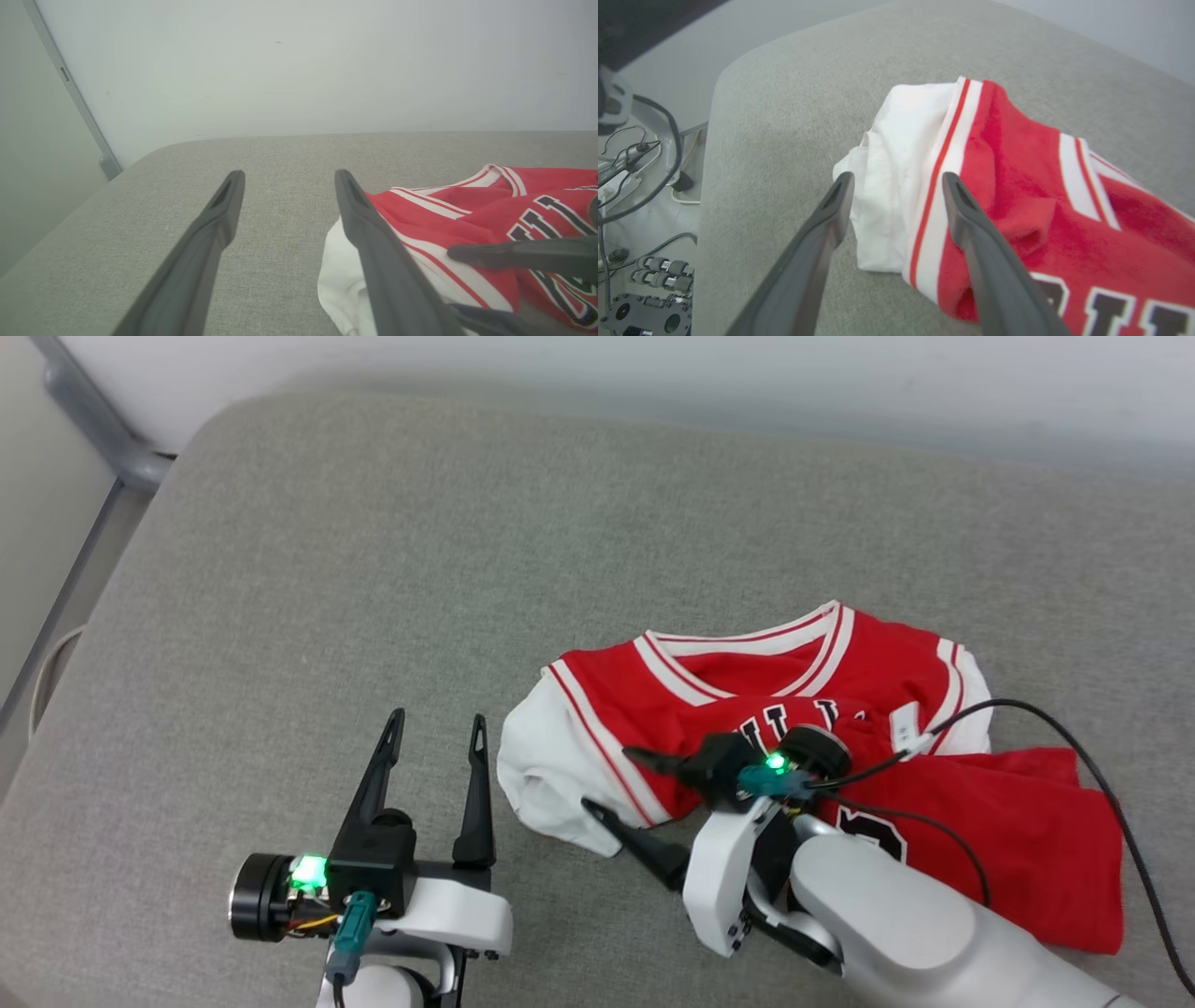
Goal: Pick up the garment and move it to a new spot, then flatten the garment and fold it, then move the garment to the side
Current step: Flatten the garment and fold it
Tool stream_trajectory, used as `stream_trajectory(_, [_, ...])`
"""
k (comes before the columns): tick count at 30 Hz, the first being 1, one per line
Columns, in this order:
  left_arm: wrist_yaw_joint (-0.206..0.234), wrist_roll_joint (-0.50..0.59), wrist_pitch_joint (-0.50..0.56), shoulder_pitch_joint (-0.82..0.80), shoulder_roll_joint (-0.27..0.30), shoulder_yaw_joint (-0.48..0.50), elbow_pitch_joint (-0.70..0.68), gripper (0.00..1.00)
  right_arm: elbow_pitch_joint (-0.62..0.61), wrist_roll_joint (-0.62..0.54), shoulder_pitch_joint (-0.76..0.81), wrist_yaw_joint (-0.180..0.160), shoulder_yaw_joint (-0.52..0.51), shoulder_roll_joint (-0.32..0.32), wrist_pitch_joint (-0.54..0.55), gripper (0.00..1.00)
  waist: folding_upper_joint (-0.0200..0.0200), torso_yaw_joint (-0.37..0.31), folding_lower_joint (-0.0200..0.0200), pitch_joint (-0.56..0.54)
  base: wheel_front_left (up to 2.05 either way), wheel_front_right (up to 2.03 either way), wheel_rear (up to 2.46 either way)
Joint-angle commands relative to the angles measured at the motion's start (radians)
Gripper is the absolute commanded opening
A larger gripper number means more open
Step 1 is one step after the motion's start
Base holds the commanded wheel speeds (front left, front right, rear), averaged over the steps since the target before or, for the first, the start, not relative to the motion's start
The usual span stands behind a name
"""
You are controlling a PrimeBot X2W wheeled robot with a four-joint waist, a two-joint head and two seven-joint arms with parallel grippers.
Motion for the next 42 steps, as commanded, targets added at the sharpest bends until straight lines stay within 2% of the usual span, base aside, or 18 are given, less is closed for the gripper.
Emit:
stream_trajectory(1, [-0.001, 0.009, -0.003, 0.015, 0.001, 0.01, -0.001, 1.0, -0.015, -0.006, 0.009, -0.001, -0.033, -0.012, -0.045, 1.0, 0.0, -0.02, -0.0001, -0.031, 0.0, 0.0, 0.0])
stream_trajectory(3, [0.0, 0.011, -0.003, 0.032, 0.006, 0.017, -0.005, 1.0, -0.038, -0.017, 0.034, -0.001, -0.08, -0.031, -0.081, 1.0, 0.0, -0.034, -0.0001, -0.053, 0.0, 0.0, 0.0])
stream_trajectory(7, [-0.002, 0.017, -0.003, 0.063, 0.015, 0.028, -0.013, 1.0, -0.1, -0.06, 0.094, -0.001, -0.237, -0.076, -0.117, 1.0, 0.0, -0.062, -0.0001, -0.092, 0.0, 0.0, 0.0])
stream_trajectory(13, [-0.001, 0.026, -0.003, 0.096, 0.026, 0.04, -0.029, 1.0, -0.234, -0.203, 0.25, -0.001, -0.595, -0.112, -0.125, 1.0, 0.0, -0.094, -0.0001, -0.132, 0.0, 0.0, 0.0])
stream_trajectory(19, [0.0, 0.031, -0.003, 0.119, 0.033, 0.042, -0.043, 1.0, -0.393, -0.358, 0.459, -0.001, -0.924, -0.05, -0.125, 1.0, 0.0, -0.112, -0.0001, -0.155, 0.0, 0.0, 0.0])
stream_trajectory(21, [-0.001, 0.032, -0.003, 0.125, 0.035, 0.041, -0.044, 1.0, -0.425, -0.392, 0.519, -0.001, -1.001, -0.019, -0.125, 1.0, 0.0, -0.114, -0.0001, -0.159, 0.0, 0.0, 0.0])
stream_trajectory(22, [-0.003, 0.032, -0.003, 0.126, 0.038, 0.042, -0.047, 1.0, -0.464, -0.427, 0.589, -0.001, -1.091, 0.02, -0.125, 1.0, 0.0, -0.117, -0.0001, -0.159, 0.0, 0.0, 0.0])
stream_trajectory(25, [-0.009, 0.03, -0.003, 0.116, 0.045, 0.045, -0.049, 1.0, -0.495, -0.456, 0.634, -0.001, -1.15, 0.049, -0.125, 1.0, 0.0, -0.121, -0.0001, -0.158, 0.0, 0.0, 0.0])
stream_trajectory(31, [-0.032, 0.019, -0.003, 0.071, 0.074, 0.063, -0.067, 1.0, -0.542, -0.487, 0.662, -0.001, -1.189, 0.078, -0.125, 1.0, 0.0, -0.146, -0.0001, -0.151, 0.0, 0.0, 0.0])
stream_trajectory(35, [-0.091, 0.006, -0.003, -0.004, 0.113, 0.073, -0.075, 1.0, -0.556, -0.509, 0.663, -0.001, -1.197, 0.085, -0.125, 1.0, 0.0, -0.156, -0.0001, -0.142, 0.0, 0.0, 0.0])
stream_trajectory(36, [-0.091, 0.006, -0.003, -0.004, 0.113, 0.073, -0.075, 1.0, -0.556, -0.509, 0.663, -0.001, -1.197, 0.085, -0.125, 1.0, 0.0, -0.156, -0.0001, -0.142, 0.0, 0.0, 0.0])
stream_trajectory(37, [-0.134, -0.001, -0.003, -0.058, 0.142, 0.079, -0.075, 1.0, -0.558, -0.513, 0.66, -0.001, -1.196, 0.086, -0.125, 1.0, 0.0, -0.161, -0.0001, -0.135, 0.0, 0.0, 0.0])
stream_trajectory(42, [-0.225, -0.038, -0.003, -0.198, 0.206, 0.081, -0.001, 1.0, -0.553, -0.53, 0.645, -0.001, -1.188, 0.091, -0.123, 1.0, 0.0, -0.179, -0.0001, -0.116, 0.0, 0.0, 0.0])
